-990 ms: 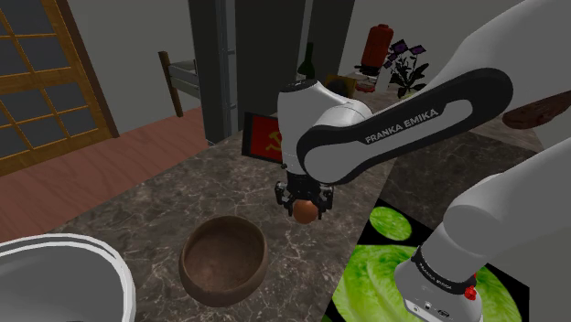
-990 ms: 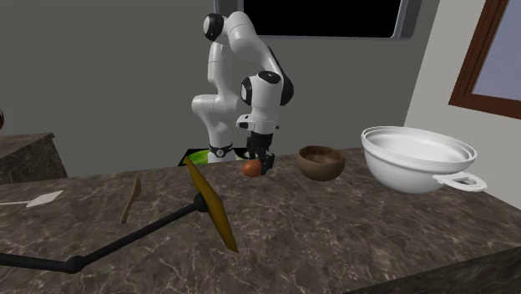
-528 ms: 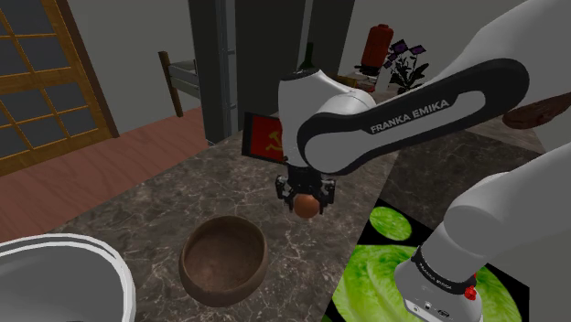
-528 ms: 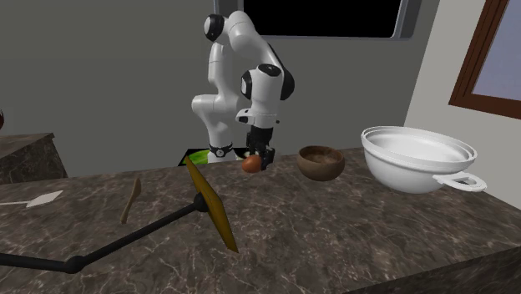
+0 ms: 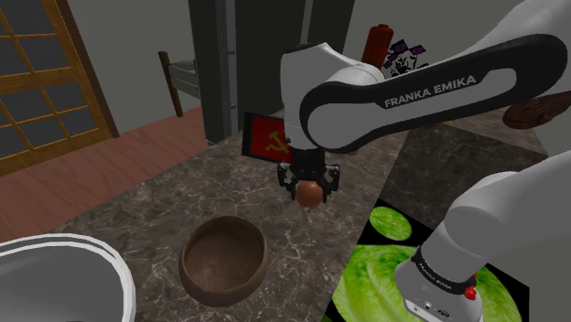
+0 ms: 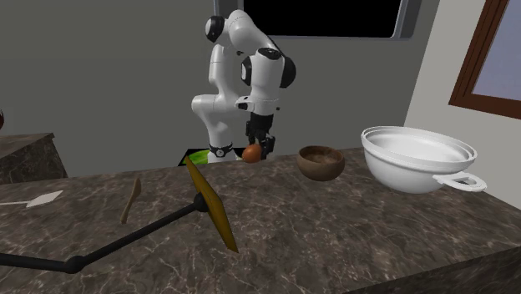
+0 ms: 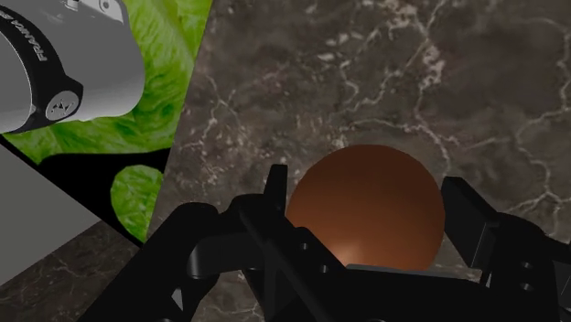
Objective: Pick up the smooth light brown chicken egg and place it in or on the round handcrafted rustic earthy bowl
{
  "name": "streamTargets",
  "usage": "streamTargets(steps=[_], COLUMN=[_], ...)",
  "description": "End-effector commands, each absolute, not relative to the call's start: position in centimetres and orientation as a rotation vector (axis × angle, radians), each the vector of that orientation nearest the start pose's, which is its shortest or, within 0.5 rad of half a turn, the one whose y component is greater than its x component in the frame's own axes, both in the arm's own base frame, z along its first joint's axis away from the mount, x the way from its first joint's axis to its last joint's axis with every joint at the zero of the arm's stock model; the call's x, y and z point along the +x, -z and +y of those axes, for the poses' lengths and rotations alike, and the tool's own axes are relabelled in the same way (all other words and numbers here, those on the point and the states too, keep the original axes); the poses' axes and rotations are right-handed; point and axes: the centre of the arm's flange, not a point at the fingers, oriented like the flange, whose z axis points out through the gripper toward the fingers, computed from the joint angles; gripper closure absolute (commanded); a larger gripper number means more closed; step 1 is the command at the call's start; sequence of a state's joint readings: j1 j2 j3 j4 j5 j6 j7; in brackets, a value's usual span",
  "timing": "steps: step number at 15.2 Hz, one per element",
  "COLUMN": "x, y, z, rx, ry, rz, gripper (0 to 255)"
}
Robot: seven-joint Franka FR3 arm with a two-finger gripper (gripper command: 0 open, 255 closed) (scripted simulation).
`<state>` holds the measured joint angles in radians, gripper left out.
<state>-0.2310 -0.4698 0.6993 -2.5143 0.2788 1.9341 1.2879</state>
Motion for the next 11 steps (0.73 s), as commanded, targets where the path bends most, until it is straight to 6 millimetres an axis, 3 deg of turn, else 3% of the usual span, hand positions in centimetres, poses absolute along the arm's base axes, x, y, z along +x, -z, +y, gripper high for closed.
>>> streamTargets(steps=[1, 11], x=[34.6, 34.6], y=[-40.0, -45.3], z=[19.3, 19.3], rx=[-2.879, -2.879], ry=[-0.149, -0.149], rz=[1.630, 1.630], gripper=[255, 255])
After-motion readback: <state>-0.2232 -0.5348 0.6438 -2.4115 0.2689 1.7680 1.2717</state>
